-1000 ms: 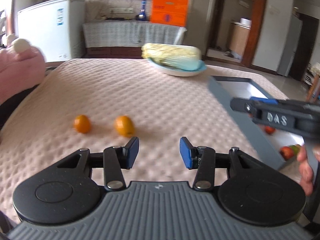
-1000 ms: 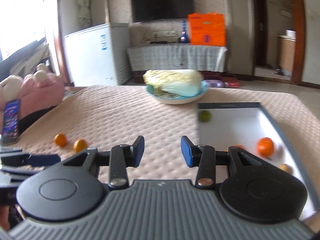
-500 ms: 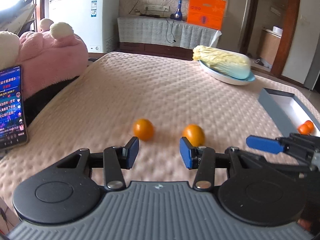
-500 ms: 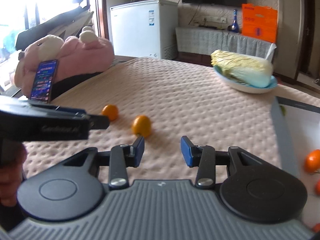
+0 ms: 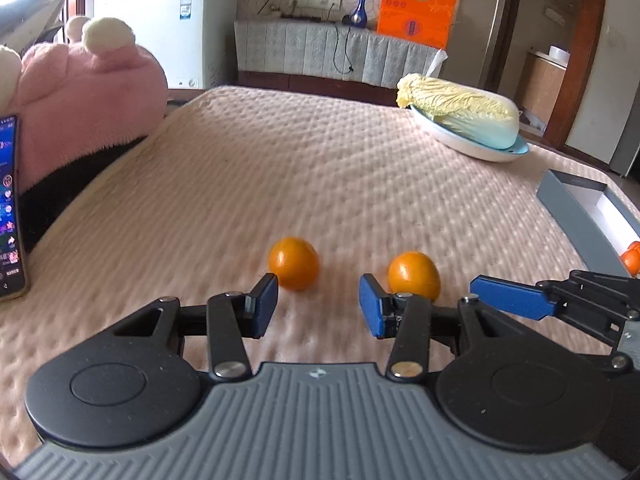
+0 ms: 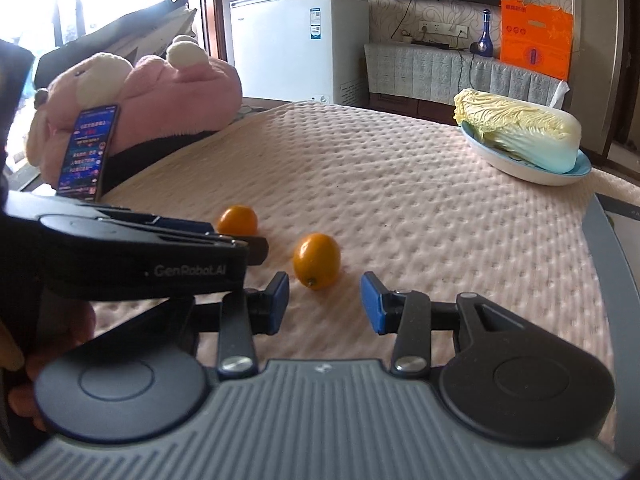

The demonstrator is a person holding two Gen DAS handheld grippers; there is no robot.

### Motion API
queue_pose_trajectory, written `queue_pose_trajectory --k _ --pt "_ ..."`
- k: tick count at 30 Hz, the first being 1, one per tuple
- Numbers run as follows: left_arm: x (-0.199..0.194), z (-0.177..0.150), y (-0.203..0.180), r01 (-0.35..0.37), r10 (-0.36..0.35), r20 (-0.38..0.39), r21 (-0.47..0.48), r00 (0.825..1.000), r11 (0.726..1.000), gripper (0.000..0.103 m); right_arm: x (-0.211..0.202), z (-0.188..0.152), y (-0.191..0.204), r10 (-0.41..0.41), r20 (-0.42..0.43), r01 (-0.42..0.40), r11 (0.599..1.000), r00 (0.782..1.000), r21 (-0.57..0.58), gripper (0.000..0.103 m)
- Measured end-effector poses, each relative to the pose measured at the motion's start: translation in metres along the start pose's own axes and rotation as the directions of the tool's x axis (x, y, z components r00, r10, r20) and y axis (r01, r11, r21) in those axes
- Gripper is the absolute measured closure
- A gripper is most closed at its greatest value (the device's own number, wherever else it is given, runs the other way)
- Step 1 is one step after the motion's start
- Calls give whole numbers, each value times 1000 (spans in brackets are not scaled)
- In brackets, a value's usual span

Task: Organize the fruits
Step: 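Grasp a small orange with the left tool while the right tool grasps the other, then carry both small oranges over the gray box with both tools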

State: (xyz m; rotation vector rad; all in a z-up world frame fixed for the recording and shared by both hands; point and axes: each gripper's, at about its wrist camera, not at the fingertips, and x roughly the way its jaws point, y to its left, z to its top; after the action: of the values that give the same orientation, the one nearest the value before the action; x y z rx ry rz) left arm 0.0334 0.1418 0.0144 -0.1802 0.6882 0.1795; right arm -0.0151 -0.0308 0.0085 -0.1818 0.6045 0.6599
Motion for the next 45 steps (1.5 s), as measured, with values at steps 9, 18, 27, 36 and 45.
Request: queue_pose_trajectory --k 9,18,27,36,45 --pt "15 7 9 -2 1 -9 -40 1000 999 53 16 4 5 -4 -6 4 1000 1000 -3 60" --pt "17 7 10 7 -7 -3 -39 1000 999 53 28 6 2 -25 -6 25 1000 1000 14 61" --pt "17 7 10 11 -11 1 -35 1000 999 68 29 6 0 -6 -14 6 1000 1000 28 70" --pt "13 8 3 26 -26 3 -27 1000 999 68 12 6 -17 -6 -17 8 996 1000 90 70" --pt "-3 11 -20 58 -58 30 0 998 998 69 -18 6 -39 -37 2 36 992 999 119 70"
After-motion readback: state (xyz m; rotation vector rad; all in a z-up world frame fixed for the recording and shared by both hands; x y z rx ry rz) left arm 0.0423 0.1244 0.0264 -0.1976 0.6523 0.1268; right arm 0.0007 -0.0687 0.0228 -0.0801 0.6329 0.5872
